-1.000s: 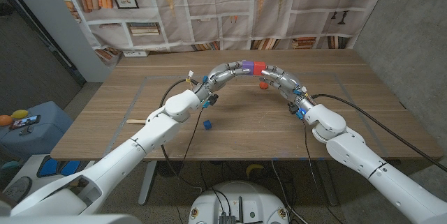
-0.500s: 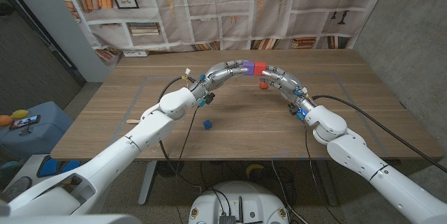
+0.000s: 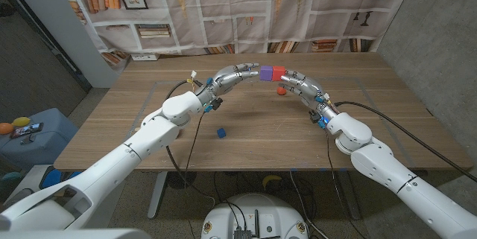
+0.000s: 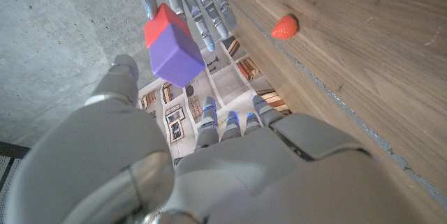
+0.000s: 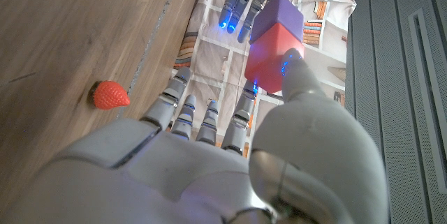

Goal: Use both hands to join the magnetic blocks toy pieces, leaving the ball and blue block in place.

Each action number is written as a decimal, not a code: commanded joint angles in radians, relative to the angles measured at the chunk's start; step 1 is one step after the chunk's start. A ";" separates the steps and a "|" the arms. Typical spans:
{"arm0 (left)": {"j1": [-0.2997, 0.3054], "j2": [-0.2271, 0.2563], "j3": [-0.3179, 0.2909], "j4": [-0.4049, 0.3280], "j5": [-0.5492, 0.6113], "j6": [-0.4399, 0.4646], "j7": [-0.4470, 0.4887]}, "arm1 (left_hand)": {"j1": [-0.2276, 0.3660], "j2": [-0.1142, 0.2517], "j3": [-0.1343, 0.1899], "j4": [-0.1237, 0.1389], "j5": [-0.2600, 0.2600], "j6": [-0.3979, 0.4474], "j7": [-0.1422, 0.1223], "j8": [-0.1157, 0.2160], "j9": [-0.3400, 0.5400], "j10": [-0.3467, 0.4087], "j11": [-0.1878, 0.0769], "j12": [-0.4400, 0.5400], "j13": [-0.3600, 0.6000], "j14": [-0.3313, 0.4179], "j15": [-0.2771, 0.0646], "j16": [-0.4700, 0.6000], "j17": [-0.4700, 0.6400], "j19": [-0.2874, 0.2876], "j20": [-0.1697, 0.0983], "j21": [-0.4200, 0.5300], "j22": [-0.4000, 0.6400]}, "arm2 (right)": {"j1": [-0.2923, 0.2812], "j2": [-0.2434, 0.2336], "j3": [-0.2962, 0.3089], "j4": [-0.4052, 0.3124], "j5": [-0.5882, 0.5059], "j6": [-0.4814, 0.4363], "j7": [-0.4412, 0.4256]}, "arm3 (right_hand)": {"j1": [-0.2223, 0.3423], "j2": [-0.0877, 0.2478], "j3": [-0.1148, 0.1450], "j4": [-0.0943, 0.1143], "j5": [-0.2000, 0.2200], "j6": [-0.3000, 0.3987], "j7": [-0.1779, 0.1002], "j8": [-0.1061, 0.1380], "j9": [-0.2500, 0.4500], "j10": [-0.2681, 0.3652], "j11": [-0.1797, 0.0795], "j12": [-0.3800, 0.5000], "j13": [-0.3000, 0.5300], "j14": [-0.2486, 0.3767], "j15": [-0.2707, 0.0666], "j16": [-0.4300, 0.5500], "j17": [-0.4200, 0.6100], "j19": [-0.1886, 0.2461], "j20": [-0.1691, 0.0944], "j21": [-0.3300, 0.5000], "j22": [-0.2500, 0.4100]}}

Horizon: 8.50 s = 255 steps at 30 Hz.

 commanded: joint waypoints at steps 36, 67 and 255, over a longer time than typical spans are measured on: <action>0.156 0.052 -0.145 -0.039 -0.037 -0.009 0.204 | -0.108 0.027 -0.020 0.030 -0.009 -0.086 -0.014 0.015 0.001 -0.046 0.000 0.011 0.001 -0.063 -0.011 0.009 0.001 -0.079 -0.030 0.013 0.001 | -0.028 -0.263 0.102 -0.152 -0.144 -0.233 -0.076 | 0.042 0.052 -0.015 0.004 0.005 0.142 -0.057 0.022 0.001 0.020 -0.008 -0.003 0.002 0.009 -0.001 0.010 0.007 -0.001 -0.004 -0.002 0.006; 0.198 -0.010 -0.168 0.013 -0.060 -0.055 0.280 | -0.146 0.062 -0.019 0.040 -0.011 -0.059 -0.018 0.021 -0.001 -0.010 -0.019 0.021 0.000 -0.027 -0.025 0.015 0.000 -0.042 -0.040 0.025 0.001 | 0.009 -0.419 0.104 -0.293 -0.287 -0.494 -0.110 | 0.043 0.056 -0.020 0.005 0.005 0.148 -0.057 0.024 0.004 0.025 -0.010 -0.003 0.002 0.014 -0.005 0.012 0.009 0.001 -0.008 0.000 0.006; 0.227 -0.025 -0.203 0.098 -0.060 -0.126 0.309 | -0.418 0.229 0.039 0.075 0.003 -0.086 -0.157 0.015 -0.004 0.070 -0.180 0.008 -0.004 0.091 -0.147 0.002 -0.004 0.074 -0.108 0.019 -0.001 | 0.181 -0.283 -0.065 -0.231 -0.703 -0.586 0.119 | -0.327 -0.117 -0.198 0.089 0.087 -0.556 0.125 -0.268 0.016 -0.310 0.140 0.003 0.018 -0.188 0.135 -0.081 0.031 -0.270 0.094 -0.007 0.004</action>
